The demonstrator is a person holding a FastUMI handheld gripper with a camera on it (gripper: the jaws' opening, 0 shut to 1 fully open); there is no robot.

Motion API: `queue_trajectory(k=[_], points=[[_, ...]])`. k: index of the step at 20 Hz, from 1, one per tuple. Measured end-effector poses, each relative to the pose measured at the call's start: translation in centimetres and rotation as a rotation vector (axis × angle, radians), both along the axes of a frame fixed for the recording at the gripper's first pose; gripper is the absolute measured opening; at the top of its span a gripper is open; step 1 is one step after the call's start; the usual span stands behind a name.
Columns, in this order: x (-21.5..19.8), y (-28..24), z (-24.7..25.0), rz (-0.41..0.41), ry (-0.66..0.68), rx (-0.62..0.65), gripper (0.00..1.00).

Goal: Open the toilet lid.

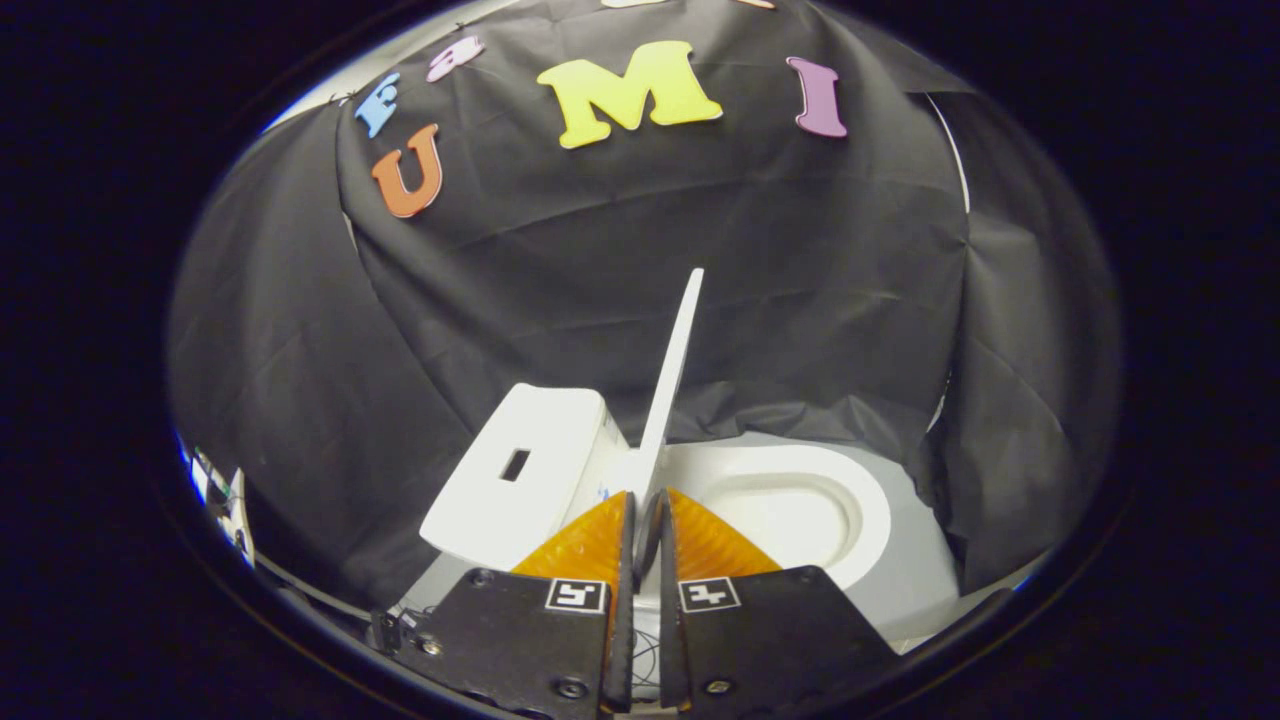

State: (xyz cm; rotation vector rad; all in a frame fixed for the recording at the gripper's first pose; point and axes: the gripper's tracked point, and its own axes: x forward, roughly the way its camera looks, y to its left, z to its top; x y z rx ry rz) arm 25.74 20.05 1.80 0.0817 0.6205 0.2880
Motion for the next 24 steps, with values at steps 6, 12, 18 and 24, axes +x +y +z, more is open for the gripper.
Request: queue_trajectory(k=[6, 12, 18, 24], points=[[-0.3, 3.9, 0.6, 0.009, -0.026, -0.037, 0.14], [-0.7, 8.1, 0.6, 0.033, -0.054, -0.116, 0.14], [-1.1, 10.9, 1.1, 0.063, -0.072, -0.168, 0.14], [-1.2, 15.9, 0.3, 0.1, -0.076, -0.203, 0.14]])
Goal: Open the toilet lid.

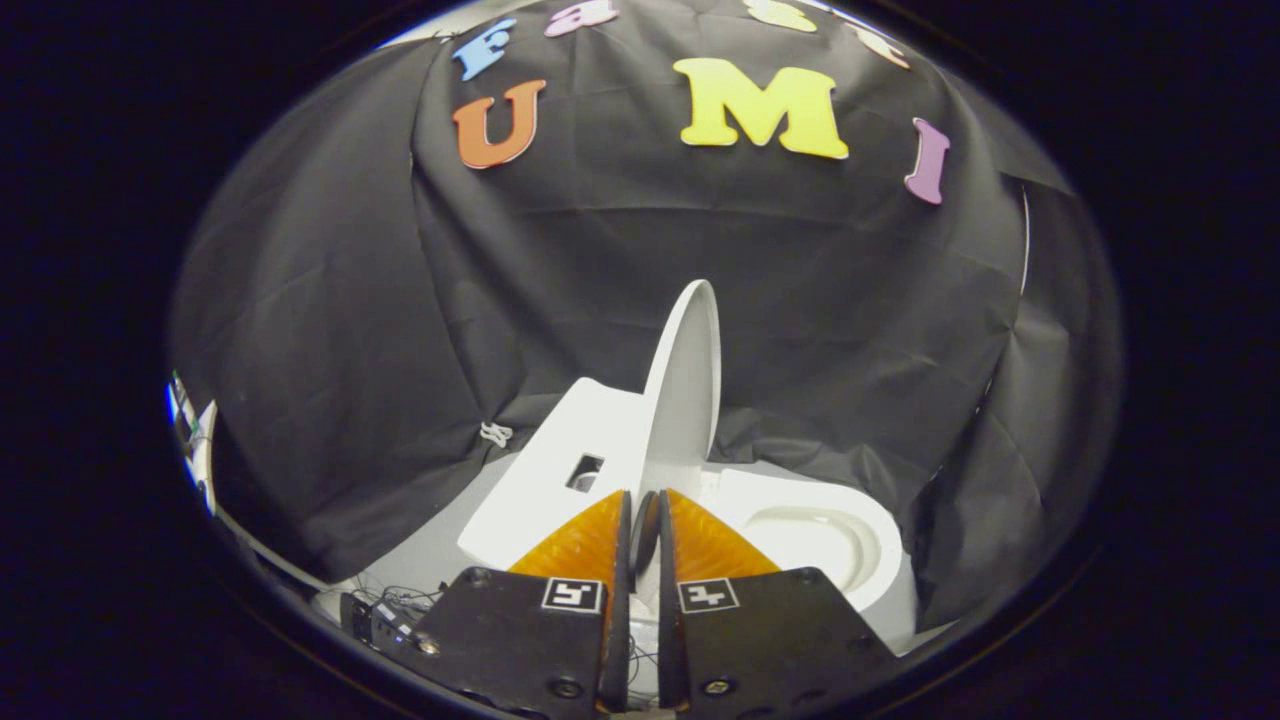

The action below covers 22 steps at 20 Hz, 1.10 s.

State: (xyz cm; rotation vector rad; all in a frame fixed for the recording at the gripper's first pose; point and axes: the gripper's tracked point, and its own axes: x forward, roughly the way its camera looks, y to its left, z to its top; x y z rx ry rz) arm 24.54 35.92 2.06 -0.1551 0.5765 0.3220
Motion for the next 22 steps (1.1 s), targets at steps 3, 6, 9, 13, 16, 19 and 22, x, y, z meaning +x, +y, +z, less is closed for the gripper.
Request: queue_trajectory(k=[3, 6, 9, 13, 16, 19, 22], points=[[-0.1, 2.9, -0.7, 0.017, 0.007, -0.038, 0.14], [-0.3, 5.0, -1.1, 0.039, -0.024, -0.093, 0.14], [-0.3, 5.7, -0.9, 0.057, -0.035, -0.137, 0.14], [-0.1, 7.1, -1.4, 0.065, -0.057, -0.19, 0.14], [0.0, 5.8, -0.9, 0.094, -0.122, -0.284, 0.15], [-0.9, 4.4, -0.5, 0.127, -0.098, -0.207, 0.2], [-3.3, 3.2, 0.3, 0.166, -0.015, -0.046, 0.4]])
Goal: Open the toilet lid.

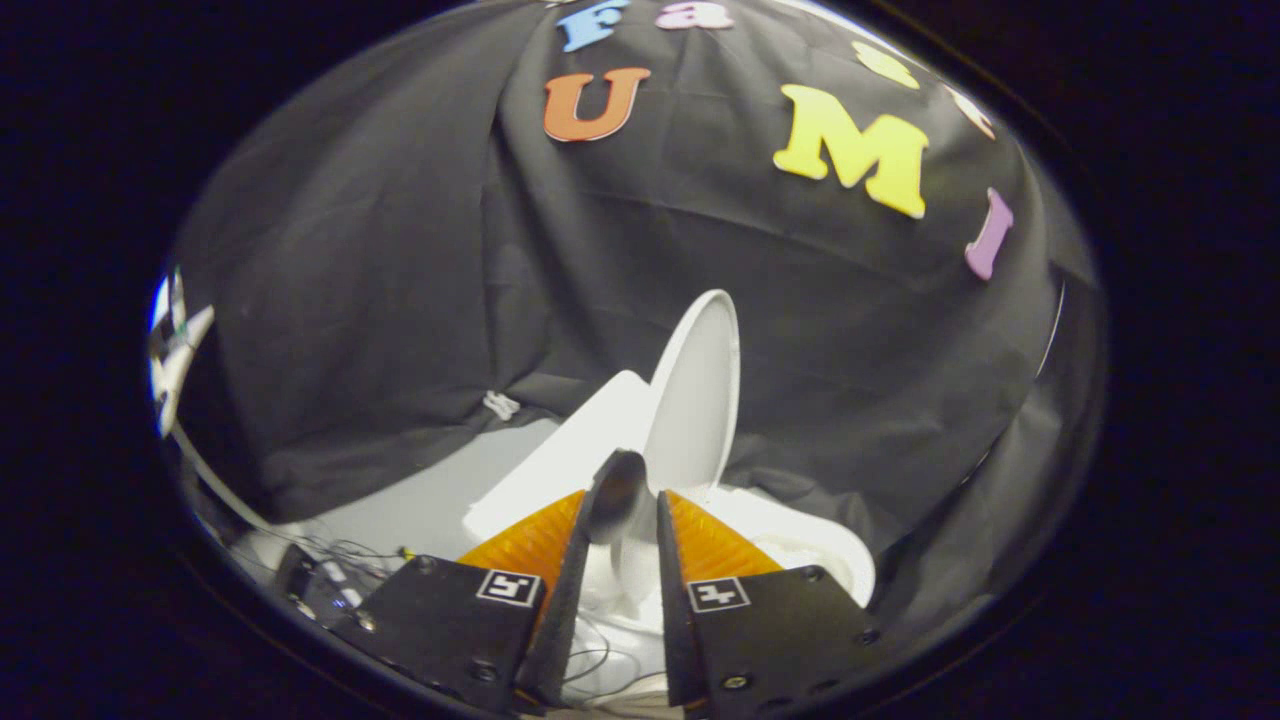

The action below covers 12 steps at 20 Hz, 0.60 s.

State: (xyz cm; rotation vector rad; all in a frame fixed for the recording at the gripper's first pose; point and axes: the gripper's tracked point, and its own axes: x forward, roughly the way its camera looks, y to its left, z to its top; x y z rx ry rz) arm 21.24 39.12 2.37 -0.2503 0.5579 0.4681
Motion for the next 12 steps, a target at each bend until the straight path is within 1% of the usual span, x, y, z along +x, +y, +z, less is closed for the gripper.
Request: queue_trajectory(k=[1, 2, 3, 5, 7, 8, 12], points=[[-0.5, -0.7, 0.8, 0.006, -0.007, 0.036, 0.52], [-1.2, -1.7, 1.4, 0.006, -0.028, 0.057, 0.58], [-1.8, -3.0, 2.1, -0.007, -0.062, 0.068, 0.68], [-3.7, -5.5, 3.3, -0.007, -0.127, 0.084, 0.71], [-6.1, -7.9, 4.2, 0.002, -0.183, 0.095, 0.78], [-7.5, -9.4, 4.4, -0.003, -0.208, 0.105, 0.79], [-11.8, -16.4, 5.2, -0.079, -0.265, 0.148, 0.81]])
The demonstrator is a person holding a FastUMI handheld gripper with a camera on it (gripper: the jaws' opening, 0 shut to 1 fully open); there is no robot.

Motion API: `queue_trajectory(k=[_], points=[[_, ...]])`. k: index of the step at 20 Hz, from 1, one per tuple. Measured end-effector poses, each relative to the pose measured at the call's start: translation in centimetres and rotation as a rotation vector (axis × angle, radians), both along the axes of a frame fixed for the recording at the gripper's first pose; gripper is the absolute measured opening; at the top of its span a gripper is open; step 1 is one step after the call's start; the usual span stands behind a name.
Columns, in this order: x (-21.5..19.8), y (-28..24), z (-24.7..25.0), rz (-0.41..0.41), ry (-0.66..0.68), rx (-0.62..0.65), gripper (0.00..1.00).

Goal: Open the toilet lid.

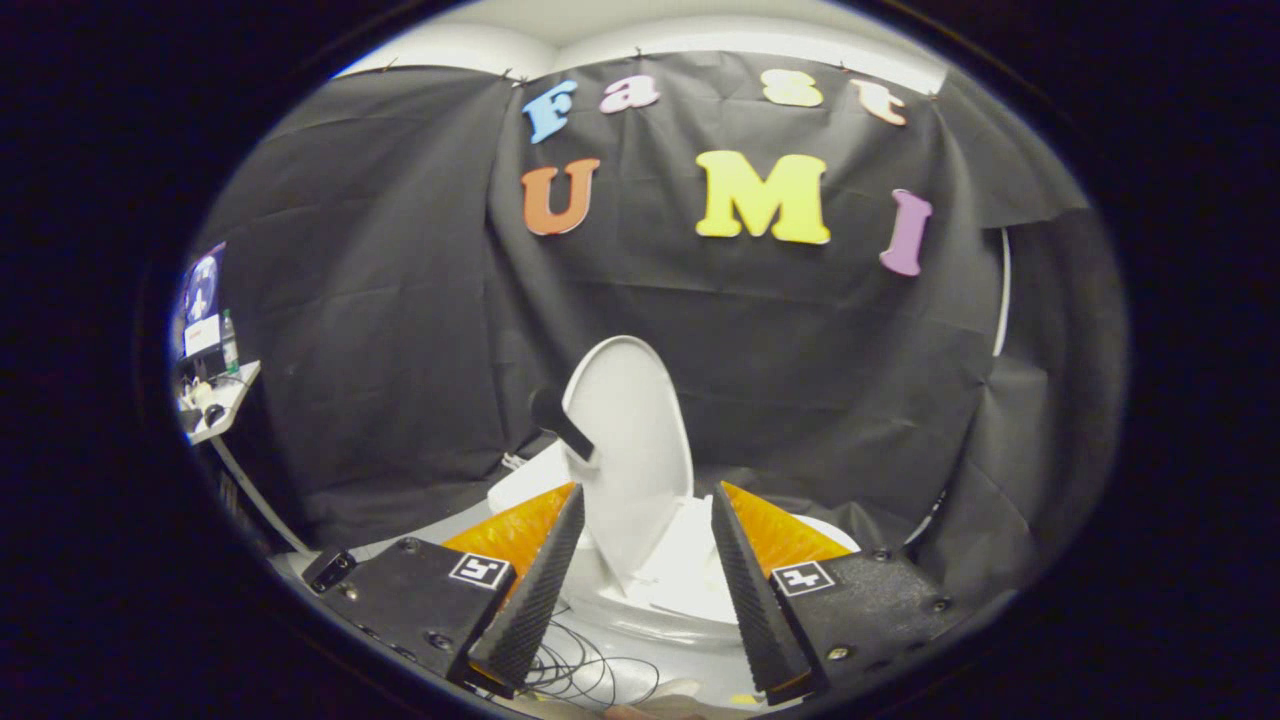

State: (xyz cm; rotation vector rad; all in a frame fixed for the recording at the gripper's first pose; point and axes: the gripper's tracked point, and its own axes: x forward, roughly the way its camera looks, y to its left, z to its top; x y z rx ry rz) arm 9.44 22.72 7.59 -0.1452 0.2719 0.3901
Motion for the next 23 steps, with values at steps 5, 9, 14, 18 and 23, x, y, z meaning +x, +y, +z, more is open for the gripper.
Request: queue_trajectory(k=[5, 9, 14, 18, 23], points=[[-5.0, -7.8, 0.7, -0.079, -0.071, 0.057, 0.99], [-7.5, -12.8, 0.4, -0.146, -0.088, 0.097, 1.0], [-10.8, -16.2, 0.4, -0.181, -0.151, 0.133, 1.0], [-11.9, -18.8, 0.1, -0.236, -0.191, 0.153, 1.0], [-13.1, -20.6, -1.1, -0.263, -0.19, 0.187, 1.0]])
